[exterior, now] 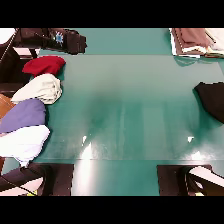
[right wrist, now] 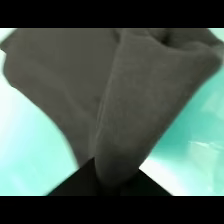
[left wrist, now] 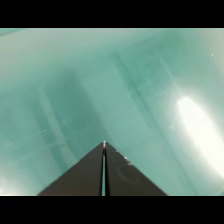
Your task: Fold the shirts.
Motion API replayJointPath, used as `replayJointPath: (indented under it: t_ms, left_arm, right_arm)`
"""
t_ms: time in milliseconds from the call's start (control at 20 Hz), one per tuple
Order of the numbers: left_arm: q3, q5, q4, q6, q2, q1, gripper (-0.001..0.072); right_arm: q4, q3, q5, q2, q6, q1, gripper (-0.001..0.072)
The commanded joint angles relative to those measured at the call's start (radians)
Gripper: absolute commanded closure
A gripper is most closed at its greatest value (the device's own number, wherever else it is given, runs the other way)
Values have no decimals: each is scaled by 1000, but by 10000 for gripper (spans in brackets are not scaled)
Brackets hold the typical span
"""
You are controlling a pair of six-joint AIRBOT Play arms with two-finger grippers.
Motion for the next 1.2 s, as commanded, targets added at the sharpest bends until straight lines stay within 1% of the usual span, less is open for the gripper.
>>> replayJointPath:
  t_ms: [0, 50, 200, 300, 400, 500, 600, 650, 750, 800, 850, 900, 1000, 1150]
  left_arm:
    - [0, 2, 0, 2, 0, -1, 684]
    - [0, 0, 0, 2, 0, -1, 684]
    - [0, -1, -3, 2, 0, -1, 684]
    - [0, 0, -4, 2, 0, -1, 684]
    - [0, 0, -4, 2, 0, -1, 683]
    - [0, 4, -4, 2, 0, -1, 684]
    - [0, 0, -2, 2, 0, 0, 684]
    - [0, -11, -2, 2, 0, 0, 683]
    - [0, -10, -5, 2, 0, 0, 684]
    - [0, -10, -5, 2, 0, 0, 683]
    - [0, -6, -4, 2, 0, 0, 683]
    - [0, -5, -5, 2, 0, 0, 683]
    - [0, -5, -5, 2, 0, 0, 683]
    - [0, -5, -5, 2, 0, 0, 683]
  right_arm:
    - [-144, 3, 56, 10, 2, -14, 258]
    - [-187, 23, 81, 10, 4, -25, 142]
    - [-188, 103, 124, 10, 48, -64, 139]
    - [-161, 164, 166, 10, 53, -44, 139]
    - [-66, 205, 202, 11, 53, 29, 139]
    - [23, 217, 228, 18, 53, 158, 140]
    - [45, 195, 217, 42, 53, 309, 141]
    - [42, 183, 208, 55, 52, 398, 169]
    - [34, 171, 200, 74, 41, 563, 272]
    - [35, 171, 196, 82, 40, 632, 365]
    - [35, 172, 185, 89, 40, 699, 518]
    - [35, 172, 176, 95, 40, 754, 703]
    - [35, 172, 161, 100, 41, 846, 696]
    - [36, 172, 150, 98, 41, 914, 696]
